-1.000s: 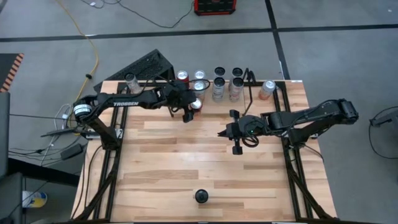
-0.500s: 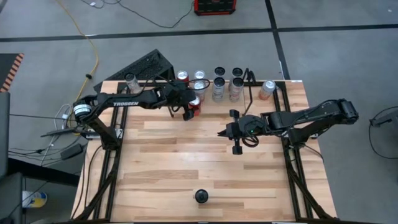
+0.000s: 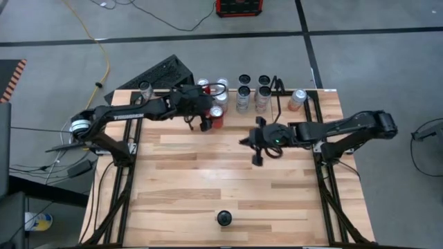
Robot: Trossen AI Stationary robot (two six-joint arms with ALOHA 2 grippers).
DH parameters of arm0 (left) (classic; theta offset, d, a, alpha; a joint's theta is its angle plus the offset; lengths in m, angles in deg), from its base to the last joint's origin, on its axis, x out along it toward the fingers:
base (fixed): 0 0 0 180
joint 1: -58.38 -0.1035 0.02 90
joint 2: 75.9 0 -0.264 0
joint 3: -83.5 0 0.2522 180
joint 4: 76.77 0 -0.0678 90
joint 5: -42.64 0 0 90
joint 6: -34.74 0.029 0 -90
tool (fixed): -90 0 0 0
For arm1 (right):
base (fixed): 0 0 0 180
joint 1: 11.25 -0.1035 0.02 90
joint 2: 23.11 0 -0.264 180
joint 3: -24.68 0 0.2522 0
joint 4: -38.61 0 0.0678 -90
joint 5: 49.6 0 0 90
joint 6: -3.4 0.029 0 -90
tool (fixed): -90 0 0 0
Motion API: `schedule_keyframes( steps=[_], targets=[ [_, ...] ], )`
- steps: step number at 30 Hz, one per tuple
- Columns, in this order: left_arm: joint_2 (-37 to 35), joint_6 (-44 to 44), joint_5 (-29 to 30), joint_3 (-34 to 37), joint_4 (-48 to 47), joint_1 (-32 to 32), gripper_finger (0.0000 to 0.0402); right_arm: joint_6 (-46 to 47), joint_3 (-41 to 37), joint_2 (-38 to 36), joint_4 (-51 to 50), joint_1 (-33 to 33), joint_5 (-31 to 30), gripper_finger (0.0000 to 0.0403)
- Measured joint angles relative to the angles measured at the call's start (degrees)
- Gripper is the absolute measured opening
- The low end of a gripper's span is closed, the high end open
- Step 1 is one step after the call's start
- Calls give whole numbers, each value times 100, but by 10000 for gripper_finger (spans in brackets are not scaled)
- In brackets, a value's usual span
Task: Place canned beverage on shelf
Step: Put the red black soda can on the shelf aligned with the other red black soda cans
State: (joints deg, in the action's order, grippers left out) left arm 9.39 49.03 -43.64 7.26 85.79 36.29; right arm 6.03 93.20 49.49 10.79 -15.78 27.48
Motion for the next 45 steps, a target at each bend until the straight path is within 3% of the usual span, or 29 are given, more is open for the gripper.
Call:
schedule_keyframes(
  steps=[4,8,12,15,22,30,45],
  targets=[
    [-613,-240,8,-7,-306,146,365,100,0,541,719,329,-257,0],
    [-1330,-526,328,-11,-1329,387,358,192,152,1176,1141,595,-494,0],
    [-2049,-751,356,23,-2446,684,333,207,510,1764,1108,807,-558,0],
    [-2736,-854,206,384,-2517,948,305,207,744,2062,1019,908,-755,0],
    [-4517,-1402,698,1901,-1739,1465,198,297,1047,2333,494,1126,-1034,0],
    [-5677,-1766,74,3525,-531,1546,14,297,1069,2431,637,1386,-968,0],
    [-5800,-1848,-184,3840,-437,1544,0,295,1069,2431,1211,1681,-711,0]
  ],
)
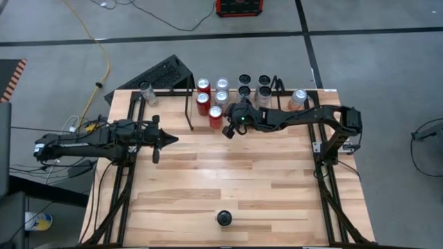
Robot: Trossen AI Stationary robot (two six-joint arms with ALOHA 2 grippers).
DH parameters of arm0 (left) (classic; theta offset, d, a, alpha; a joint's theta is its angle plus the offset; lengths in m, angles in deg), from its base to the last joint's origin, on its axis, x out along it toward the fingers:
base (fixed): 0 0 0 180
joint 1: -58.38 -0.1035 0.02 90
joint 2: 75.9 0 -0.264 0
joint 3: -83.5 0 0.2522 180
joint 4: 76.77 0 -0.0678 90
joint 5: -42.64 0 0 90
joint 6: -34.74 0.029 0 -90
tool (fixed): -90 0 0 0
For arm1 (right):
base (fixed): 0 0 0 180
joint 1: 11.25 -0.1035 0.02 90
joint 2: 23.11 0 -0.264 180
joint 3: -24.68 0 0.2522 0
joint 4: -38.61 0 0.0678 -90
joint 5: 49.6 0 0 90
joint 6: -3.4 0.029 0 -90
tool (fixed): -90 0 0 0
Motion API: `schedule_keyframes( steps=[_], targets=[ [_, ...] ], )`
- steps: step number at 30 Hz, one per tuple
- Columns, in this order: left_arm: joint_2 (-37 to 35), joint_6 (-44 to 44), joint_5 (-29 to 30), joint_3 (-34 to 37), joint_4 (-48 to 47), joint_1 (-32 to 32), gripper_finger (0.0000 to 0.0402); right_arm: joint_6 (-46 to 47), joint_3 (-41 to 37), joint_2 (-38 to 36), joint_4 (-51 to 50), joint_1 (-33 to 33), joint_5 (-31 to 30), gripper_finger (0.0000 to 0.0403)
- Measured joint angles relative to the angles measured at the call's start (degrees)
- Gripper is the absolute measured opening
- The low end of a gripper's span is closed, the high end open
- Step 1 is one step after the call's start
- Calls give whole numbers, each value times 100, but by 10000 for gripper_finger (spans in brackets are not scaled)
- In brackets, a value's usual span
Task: Place canned beverage on shelf
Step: Put the red black soda can on the shelf aligned with the other red black soda cans
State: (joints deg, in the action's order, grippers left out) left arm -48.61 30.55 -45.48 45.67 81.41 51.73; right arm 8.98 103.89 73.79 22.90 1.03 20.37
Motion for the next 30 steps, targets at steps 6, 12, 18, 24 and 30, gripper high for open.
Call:
schedule_keyframes(
  steps=[6,12,18,24,30],
  targets=[
    [2,-7,-7,0,-3,0,0,42,0,0,70,25,169,0],
    [2,-100,-7,0,10,0,0,-1,0,-2,248,87,254,0],
    [2,-183,-5,0,15,0,0,-65,0,-2,461,115,348,0],
    [2,-173,-3,0,23,0,0,-88,68,174,670,109,456,0],
    [4,-233,-15,-2,0,6,0,-66,342,615,440,60,512,0]
  ],
)
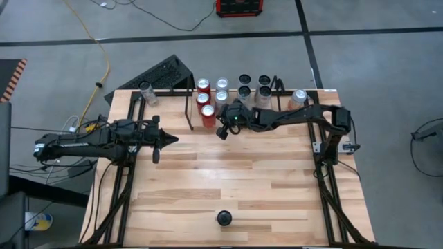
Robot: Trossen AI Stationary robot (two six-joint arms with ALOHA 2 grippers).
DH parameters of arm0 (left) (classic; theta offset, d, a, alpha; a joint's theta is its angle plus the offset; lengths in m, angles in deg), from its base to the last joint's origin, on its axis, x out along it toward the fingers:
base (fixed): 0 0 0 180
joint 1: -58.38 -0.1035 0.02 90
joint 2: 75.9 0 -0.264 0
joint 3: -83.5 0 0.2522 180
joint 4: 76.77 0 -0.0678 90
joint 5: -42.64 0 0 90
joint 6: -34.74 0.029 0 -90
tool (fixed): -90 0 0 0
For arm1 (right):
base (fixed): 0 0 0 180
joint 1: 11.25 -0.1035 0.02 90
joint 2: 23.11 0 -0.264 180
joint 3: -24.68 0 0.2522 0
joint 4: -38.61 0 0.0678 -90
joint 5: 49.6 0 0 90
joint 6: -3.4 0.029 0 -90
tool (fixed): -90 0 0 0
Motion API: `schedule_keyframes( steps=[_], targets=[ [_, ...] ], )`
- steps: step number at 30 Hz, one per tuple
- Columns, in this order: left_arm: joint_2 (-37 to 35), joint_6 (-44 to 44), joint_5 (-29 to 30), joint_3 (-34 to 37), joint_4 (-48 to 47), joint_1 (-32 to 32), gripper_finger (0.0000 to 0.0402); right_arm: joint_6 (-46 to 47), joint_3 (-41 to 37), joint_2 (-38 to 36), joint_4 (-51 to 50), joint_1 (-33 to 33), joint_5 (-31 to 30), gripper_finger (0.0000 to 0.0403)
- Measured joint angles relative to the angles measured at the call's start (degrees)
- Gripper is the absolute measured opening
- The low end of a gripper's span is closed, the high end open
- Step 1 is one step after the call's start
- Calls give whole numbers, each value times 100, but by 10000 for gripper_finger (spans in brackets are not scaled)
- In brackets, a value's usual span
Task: Place canned beverage on shelf
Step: Put the red black soda can on the shelf aligned with the other red black soda cans
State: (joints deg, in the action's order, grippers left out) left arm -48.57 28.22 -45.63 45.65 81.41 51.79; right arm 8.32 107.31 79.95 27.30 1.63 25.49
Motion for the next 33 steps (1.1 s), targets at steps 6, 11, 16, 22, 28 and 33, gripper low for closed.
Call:
schedule_keyframes(
  steps=[6,11,16,22,28,33],
  targets=[
    [0,34,-50,0,-53,14,0,-50,408,238,-323,-15,-1,0],
    [0,133,-41,0,-70,14,0,-109,612,226,-479,-16,-2,0],
    [0,150,-36,0,-70,14,0,-179,740,226,-613,22,-7,0],
    [0,152,-34,0,-70,14,0,-239,740,226,-603,79,-7,0],
    [0,130,-38,0,-70,14,0,-348,740,226,-490,79,4,0],
    [0,126,-41,0,-68,14,0,-350,739,226,-475,79,4,0]
  ],
)
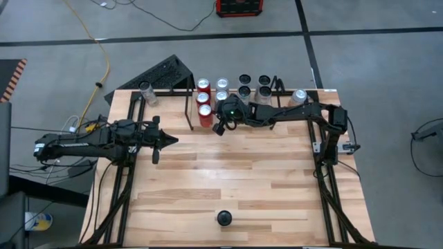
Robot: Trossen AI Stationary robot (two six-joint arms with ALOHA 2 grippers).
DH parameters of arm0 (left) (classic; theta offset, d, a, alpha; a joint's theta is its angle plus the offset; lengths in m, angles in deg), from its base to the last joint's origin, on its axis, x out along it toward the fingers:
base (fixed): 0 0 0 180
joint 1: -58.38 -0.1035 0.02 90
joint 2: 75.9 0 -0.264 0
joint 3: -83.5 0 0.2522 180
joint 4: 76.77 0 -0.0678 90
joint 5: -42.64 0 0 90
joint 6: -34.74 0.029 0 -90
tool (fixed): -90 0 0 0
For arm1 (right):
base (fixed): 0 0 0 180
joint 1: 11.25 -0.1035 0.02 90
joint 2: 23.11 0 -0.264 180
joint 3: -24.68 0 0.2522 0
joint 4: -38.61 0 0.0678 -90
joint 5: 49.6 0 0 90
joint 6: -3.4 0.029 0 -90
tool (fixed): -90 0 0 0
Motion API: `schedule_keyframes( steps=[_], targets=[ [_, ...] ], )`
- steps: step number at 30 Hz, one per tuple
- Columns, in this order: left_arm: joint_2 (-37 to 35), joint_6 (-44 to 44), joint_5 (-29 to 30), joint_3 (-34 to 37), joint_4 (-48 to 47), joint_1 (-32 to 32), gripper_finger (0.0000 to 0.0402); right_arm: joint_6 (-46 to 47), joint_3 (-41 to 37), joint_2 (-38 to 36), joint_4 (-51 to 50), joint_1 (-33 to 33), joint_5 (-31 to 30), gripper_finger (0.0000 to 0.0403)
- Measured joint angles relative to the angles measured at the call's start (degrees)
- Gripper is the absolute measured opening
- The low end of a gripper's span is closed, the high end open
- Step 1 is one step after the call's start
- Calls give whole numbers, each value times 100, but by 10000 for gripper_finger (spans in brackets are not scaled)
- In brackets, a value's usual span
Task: Place canned beverage on shelf
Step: Put the red black soda can on the shelf aligned with the other red black soda cans
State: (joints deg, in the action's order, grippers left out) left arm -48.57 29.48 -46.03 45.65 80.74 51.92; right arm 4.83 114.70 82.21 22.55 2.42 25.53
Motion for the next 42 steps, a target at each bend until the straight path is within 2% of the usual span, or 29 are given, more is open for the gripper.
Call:
schedule_keyframes(
  steps=[23,30,38,42],
  targets=[
    [0,-87,-4,0,2,0,0,-83,-3,0,327,38,231,0],
    [-2,-122,-7,0,-16,2,0,-165,-6,276,554,39,313,0],
    [-2,-119,13,-2,-133,2,0,-324,-3,169,279,23,99,0],
    [5,-61,456,-2,-113,2,0,-341,-5,-188,-228,-13,-96,0]
  ],
)
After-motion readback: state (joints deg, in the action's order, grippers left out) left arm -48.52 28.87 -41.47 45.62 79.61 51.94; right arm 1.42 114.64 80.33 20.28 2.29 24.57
